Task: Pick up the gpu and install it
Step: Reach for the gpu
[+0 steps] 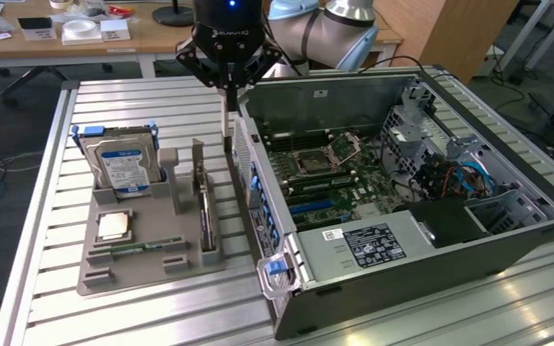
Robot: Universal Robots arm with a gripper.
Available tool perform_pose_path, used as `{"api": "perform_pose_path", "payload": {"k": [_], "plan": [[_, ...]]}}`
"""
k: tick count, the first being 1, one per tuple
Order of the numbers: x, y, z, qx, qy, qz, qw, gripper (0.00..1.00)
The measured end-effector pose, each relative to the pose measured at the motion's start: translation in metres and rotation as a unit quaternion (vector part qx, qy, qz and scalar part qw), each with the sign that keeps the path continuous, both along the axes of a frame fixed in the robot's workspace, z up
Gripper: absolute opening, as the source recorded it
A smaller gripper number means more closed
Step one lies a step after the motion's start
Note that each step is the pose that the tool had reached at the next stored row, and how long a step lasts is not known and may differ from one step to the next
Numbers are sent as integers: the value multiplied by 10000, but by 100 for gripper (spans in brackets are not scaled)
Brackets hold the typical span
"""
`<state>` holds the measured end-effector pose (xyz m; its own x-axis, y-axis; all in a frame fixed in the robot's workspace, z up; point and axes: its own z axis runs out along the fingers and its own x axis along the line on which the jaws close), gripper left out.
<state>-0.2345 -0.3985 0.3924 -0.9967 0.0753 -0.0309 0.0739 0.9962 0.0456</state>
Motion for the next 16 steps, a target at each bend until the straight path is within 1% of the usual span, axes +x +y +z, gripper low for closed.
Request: {"api": "perform_pose_path", "payload": {"k": [4,16], "plan": [[-64,1,-5,0,-3,0,10000,11],[-345,10,-21,0,-15,0,10000,11]]}}
